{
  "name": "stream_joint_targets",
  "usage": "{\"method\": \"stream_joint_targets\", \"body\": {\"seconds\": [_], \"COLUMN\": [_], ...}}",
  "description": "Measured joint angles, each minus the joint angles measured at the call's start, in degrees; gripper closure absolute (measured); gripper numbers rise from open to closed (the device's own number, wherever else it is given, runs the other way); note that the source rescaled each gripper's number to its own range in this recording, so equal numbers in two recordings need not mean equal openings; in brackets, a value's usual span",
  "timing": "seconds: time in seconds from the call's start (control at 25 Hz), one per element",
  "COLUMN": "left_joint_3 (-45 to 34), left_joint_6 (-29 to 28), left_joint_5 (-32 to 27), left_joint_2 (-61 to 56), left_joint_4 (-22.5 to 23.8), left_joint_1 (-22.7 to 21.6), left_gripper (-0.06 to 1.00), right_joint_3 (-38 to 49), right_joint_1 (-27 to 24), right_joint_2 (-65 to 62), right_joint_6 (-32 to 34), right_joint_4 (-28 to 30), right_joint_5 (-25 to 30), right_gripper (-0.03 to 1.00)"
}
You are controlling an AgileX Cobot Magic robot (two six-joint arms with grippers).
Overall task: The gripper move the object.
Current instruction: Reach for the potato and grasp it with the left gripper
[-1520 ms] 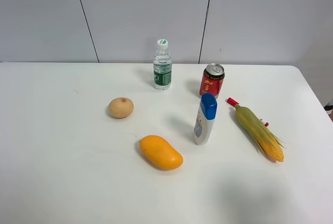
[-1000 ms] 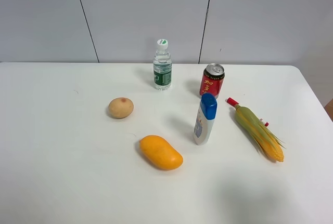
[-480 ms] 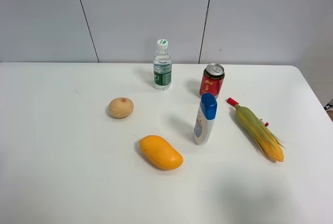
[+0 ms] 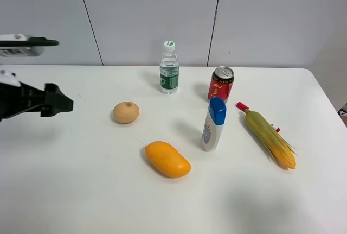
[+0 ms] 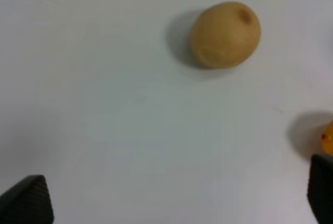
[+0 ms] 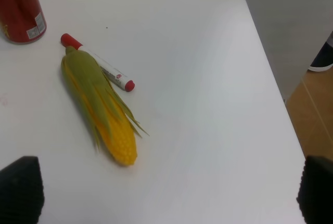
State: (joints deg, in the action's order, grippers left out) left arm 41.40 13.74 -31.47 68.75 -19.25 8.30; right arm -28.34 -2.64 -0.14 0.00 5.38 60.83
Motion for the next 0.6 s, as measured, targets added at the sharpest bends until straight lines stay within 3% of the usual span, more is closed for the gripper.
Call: {"method": "stream_joint_targets", "body": {"seconds": [0.24,0.6], "left_joint_3": [6.86,11.95], "left_joint_6": [4.12,13.53], "left_joint_5": [3.43,12.19], "left_joint_2": [16.05,27.22], "left_joint_4": [-0.39,-0.39], "left_joint_1": [7.89,10.01], "left_gripper": [-0.06,-0.06], "right_joint_3": [0.00,0.00], "right_joint_1": [0.00,0.00], "right_joint_2": [0.00,0.00], "right_joint_6": [0.00,0.00], "right_joint_4": [0.00,0.00], "right_joint_5": [0.00,0.00], "right_gripper": [-0.03,-0.03]}}
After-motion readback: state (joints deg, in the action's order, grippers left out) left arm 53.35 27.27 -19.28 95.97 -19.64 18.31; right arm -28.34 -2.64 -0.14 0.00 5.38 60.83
